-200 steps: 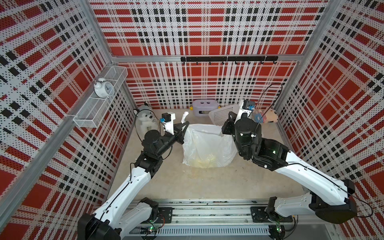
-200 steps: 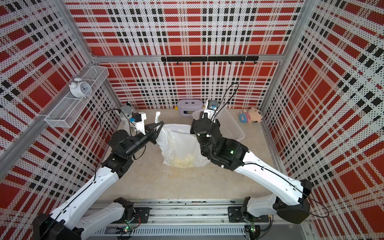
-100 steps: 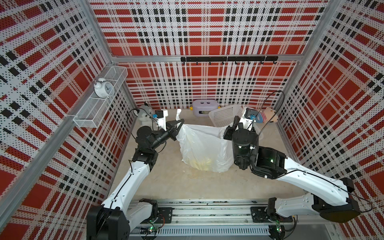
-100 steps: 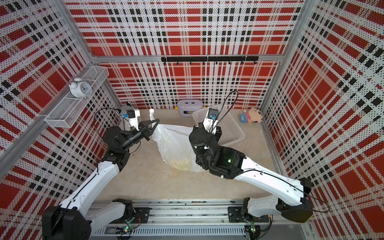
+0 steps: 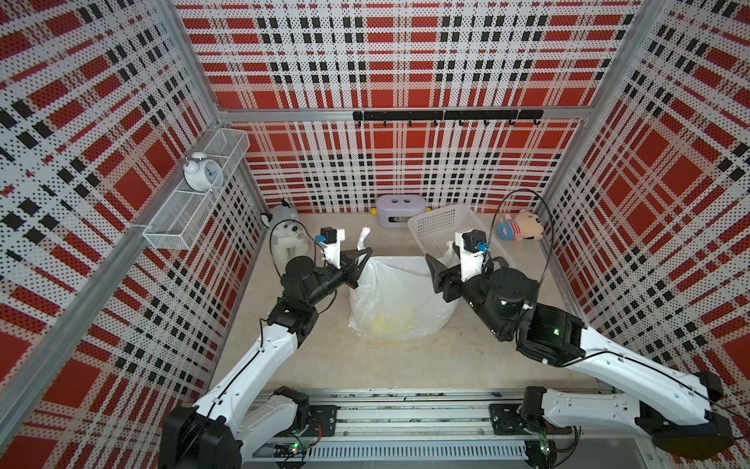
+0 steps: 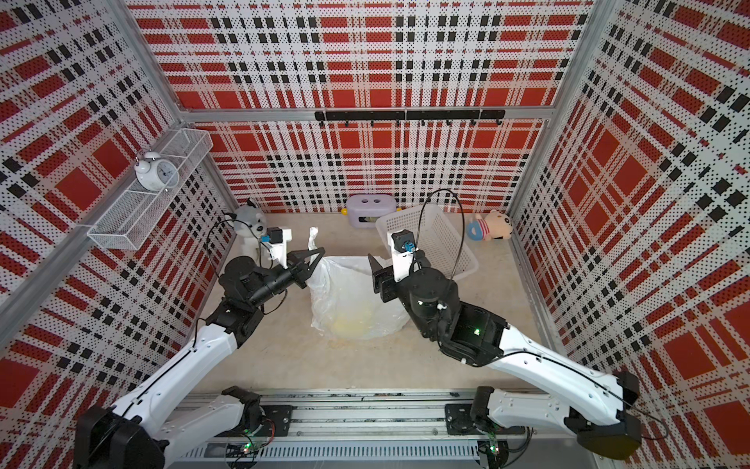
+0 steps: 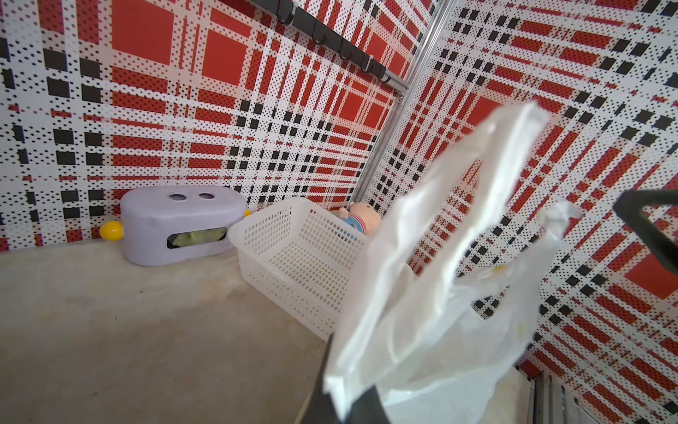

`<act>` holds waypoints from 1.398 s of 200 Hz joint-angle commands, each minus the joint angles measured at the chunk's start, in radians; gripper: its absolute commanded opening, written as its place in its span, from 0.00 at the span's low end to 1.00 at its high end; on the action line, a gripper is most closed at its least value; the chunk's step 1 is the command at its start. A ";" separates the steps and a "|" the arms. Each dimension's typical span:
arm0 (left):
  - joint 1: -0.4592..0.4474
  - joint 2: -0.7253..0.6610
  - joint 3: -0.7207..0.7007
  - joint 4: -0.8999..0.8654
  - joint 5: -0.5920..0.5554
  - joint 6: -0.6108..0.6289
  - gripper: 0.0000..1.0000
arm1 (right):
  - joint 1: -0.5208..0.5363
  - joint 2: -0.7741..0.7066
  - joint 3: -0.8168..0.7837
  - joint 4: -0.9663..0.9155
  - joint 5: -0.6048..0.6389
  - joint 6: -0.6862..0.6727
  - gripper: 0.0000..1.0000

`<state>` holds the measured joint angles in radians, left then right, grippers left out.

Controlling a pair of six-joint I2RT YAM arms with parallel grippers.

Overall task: Place the banana into a plastic bag & tie a knot
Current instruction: Adjust the plastic bag at the center of the board.

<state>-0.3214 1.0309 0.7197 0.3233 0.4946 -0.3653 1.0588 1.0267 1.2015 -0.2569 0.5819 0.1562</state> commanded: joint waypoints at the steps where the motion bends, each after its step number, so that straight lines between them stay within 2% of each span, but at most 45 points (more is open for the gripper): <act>1: -0.005 -0.034 -0.019 0.020 0.044 0.002 0.00 | -0.133 -0.051 0.040 -0.005 -0.348 -0.091 0.90; 12: -0.003 -0.038 -0.016 0.020 0.059 0.001 0.00 | -0.211 -0.063 0.059 -0.038 -0.491 -0.116 1.00; 28: 0.008 -0.038 -0.010 0.020 0.087 0.001 0.00 | -0.317 -0.084 0.072 -0.063 -0.662 -0.154 1.00; 62: 0.043 -0.033 -0.004 0.028 0.151 -0.033 0.00 | -0.530 -0.109 0.050 -0.026 -0.892 -0.193 1.00; 89: 0.066 -0.033 -0.005 0.028 0.183 -0.040 0.00 | -0.745 -0.040 0.048 -0.005 -1.192 -0.173 1.00; 120: 0.066 -0.019 0.003 0.034 0.208 -0.046 0.00 | -0.957 0.064 -0.008 0.150 -1.584 -0.085 1.00; 140: 0.066 -0.009 0.003 0.036 0.219 -0.047 0.00 | -1.005 0.126 -0.044 0.289 -1.735 -0.015 1.00; 163: 0.066 -0.008 0.004 0.036 0.230 -0.046 0.00 | -1.006 0.202 -0.065 0.352 -1.832 -0.033 1.00; 166: 0.095 -0.007 0.004 0.036 0.230 -0.048 0.00 | -1.007 0.211 -0.066 0.353 -1.844 -0.041 1.00; 177: 0.103 -0.010 0.004 0.036 0.233 -0.049 0.00 | -1.011 0.240 -0.083 0.372 -1.866 -0.060 1.00; 196: 0.111 -0.006 0.006 0.036 0.241 -0.048 0.00 | -1.021 0.283 -0.130 0.505 -1.924 -0.027 1.00; 208: 0.113 0.001 0.007 0.036 0.247 -0.049 0.00 | -1.028 0.316 -0.159 0.653 -1.984 0.049 1.00; 224: 0.112 0.009 0.007 0.037 0.252 -0.050 0.00 | -1.028 0.366 -0.213 0.977 -2.026 0.254 1.00; 231: 0.112 0.010 0.008 0.039 0.252 -0.049 0.00 | -1.027 0.397 -0.238 1.179 -2.035 0.379 1.00; 251: 0.113 0.014 0.010 0.040 0.256 -0.051 0.00 | -1.028 0.552 -0.238 1.863 -2.061 0.903 0.96; 260: 0.115 0.014 0.009 0.040 0.257 -0.052 0.00 | -1.028 0.619 -0.188 1.898 -2.080 0.987 1.00; 279: 0.113 0.015 0.009 0.043 0.257 -0.054 0.00 | -1.021 0.695 -0.147 1.898 -2.082 0.982 1.00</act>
<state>-0.2127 1.0424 0.7132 0.3370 0.7334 -0.4156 0.0364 1.6547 1.0088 1.2587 -1.4494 0.8597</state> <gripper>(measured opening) 0.047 0.999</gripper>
